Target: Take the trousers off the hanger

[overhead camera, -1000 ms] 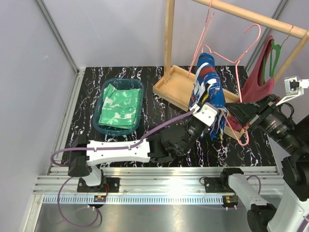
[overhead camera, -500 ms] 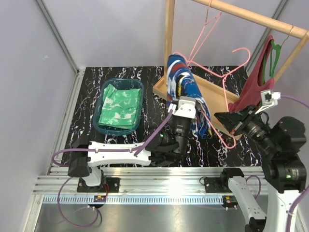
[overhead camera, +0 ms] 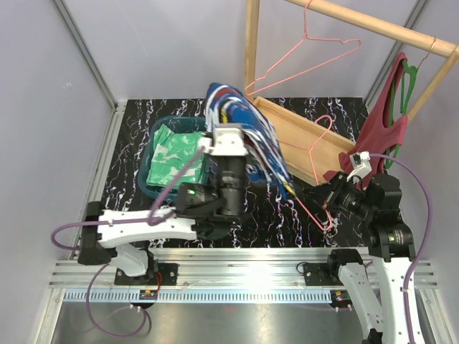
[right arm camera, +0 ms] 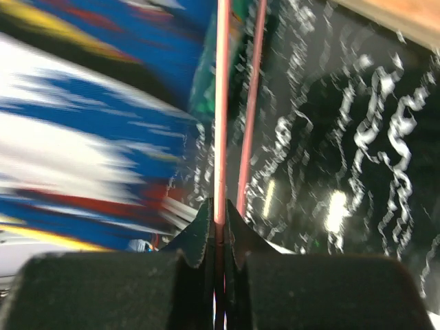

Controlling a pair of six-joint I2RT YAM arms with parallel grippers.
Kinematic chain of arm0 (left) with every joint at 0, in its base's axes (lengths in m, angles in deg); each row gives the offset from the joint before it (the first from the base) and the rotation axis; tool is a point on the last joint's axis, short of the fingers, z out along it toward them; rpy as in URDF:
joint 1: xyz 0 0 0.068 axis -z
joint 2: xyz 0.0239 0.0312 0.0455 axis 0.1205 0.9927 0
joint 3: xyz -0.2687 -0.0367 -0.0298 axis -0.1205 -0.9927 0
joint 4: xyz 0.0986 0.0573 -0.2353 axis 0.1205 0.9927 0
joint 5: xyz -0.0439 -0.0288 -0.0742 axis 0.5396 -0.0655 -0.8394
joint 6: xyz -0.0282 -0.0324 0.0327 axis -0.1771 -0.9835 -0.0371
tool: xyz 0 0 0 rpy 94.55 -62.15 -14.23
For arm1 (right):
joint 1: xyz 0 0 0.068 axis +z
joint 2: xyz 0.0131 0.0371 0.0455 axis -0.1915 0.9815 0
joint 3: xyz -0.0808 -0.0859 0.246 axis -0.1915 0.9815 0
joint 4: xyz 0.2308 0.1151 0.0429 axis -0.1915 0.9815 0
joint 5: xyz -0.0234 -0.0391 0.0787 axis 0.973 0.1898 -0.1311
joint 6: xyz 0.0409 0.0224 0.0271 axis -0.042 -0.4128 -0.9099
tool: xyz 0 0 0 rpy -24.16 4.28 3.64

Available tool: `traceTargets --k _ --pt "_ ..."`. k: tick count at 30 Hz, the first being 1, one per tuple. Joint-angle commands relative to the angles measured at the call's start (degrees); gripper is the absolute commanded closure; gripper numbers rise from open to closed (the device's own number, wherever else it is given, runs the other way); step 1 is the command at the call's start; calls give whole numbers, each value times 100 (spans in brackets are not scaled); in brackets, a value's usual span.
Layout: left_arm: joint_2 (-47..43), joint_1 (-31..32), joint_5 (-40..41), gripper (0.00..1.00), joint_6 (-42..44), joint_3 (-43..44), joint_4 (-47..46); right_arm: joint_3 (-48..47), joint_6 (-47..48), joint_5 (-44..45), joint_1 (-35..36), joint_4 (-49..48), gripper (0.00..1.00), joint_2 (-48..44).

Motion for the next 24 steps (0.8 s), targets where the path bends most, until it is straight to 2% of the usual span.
traceTargets --k 1,5,10,11,13,14,15,18,20,21,24 --pt "-864 -277 -585 100 -275 20 -1063 222 286 151 -24 54 100 -12" --pt "-1321 -611 -550 100 -503 -322 -834 275 365 248 -24 142 100 41" --pt "-1935 -1147 -436 100 -732 -717 122 12 479 476 -24 387 100 -20" --pt "-2094 -1392 -410 100 -967 -744 803 -171 506 573 -24 502 100 -72" --pt "-2261 -1709 -418 100 -1223 -850 1466 -401 515 713 -24 625 100 -143" --pt "-2332 -2085 -418 100 -1390 -946 1817 -524 506 862 -24 643 100 -195" --pt "-2428 -2280 -427 100 -1818 -973 2621 -786 514 924 -24 678 100 -318" --pt "-2719 -3088 -462 100 -2409 -1210 3715 -1383 523 1293 -24 784 100 -485" --pt "-2859 -3527 -488 100 -2560 -1324 4112 -1675 550 1643 -24 854 100 -547" --pt "-2877 -3652 -541 100 -2700 -1351 4663 -1955 567 1733 -24 880 100 -556" --pt "-2712 -4021 -472 100 -2754 -1255 5552 -2438 611 1997 -33 959 100 -539"
